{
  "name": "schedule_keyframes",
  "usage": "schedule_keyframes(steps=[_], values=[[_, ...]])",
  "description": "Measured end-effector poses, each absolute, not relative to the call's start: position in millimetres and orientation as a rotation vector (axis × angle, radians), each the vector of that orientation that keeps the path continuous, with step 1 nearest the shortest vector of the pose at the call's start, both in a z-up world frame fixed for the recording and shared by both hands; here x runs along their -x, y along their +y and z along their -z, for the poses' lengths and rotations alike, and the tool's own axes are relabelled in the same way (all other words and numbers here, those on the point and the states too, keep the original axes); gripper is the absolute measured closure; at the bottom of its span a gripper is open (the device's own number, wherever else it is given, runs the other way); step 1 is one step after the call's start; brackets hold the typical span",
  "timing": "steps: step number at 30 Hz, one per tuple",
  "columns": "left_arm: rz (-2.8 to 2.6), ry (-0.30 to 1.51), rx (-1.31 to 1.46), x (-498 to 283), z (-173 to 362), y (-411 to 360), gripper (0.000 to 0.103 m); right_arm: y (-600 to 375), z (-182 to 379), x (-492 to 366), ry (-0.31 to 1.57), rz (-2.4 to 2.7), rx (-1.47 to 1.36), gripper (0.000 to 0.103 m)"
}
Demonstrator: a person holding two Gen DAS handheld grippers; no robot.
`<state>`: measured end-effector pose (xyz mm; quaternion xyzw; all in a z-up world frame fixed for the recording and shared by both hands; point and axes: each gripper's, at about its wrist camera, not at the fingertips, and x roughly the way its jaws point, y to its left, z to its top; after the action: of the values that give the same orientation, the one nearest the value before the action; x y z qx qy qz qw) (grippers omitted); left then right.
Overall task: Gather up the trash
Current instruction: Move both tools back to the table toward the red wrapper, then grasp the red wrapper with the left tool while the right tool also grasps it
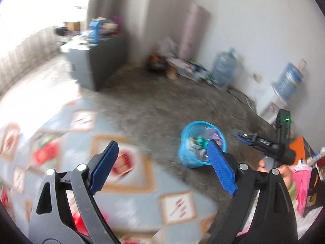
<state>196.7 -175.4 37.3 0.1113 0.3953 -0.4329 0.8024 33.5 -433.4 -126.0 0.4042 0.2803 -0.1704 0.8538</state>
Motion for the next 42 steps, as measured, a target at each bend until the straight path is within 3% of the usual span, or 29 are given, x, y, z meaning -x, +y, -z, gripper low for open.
schedule_keyframes(steps=[6, 14, 22, 29, 33, 39, 42], values=[[0.656, 0.734, -0.166, -191, -57, -36, 0.019, -362, 100, -71, 0.636, 0.109, -0.796, 0.039], [0.52, 0.811, 0.042, -182, -17, 67, 0.019, -265, 104, -130, 0.786, -0.165, -0.754, 0.039], [0.615, 0.908, 0.107, -188, 34, 54, 0.033, -223, 117, -166, 0.887, -0.223, -0.725, 0.039], [0.626, 0.983, 0.073, -212, 66, 30, 0.055, -206, 139, -200, 0.956, -0.228, -0.736, 0.05], [0.637, 1.007, 0.066, -216, 74, 25, 0.062, -196, 149, -211, 0.99, -0.25, -0.729, 0.054], [0.651, 1.022, 0.041, -214, 79, 17, 0.077, -187, 157, -215, 1.01, -0.265, -0.72, 0.071], [0.656, 1.022, 0.035, -213, 78, 15, 0.083, -189, 158, -214, 1.008, -0.27, -0.734, 0.085]])
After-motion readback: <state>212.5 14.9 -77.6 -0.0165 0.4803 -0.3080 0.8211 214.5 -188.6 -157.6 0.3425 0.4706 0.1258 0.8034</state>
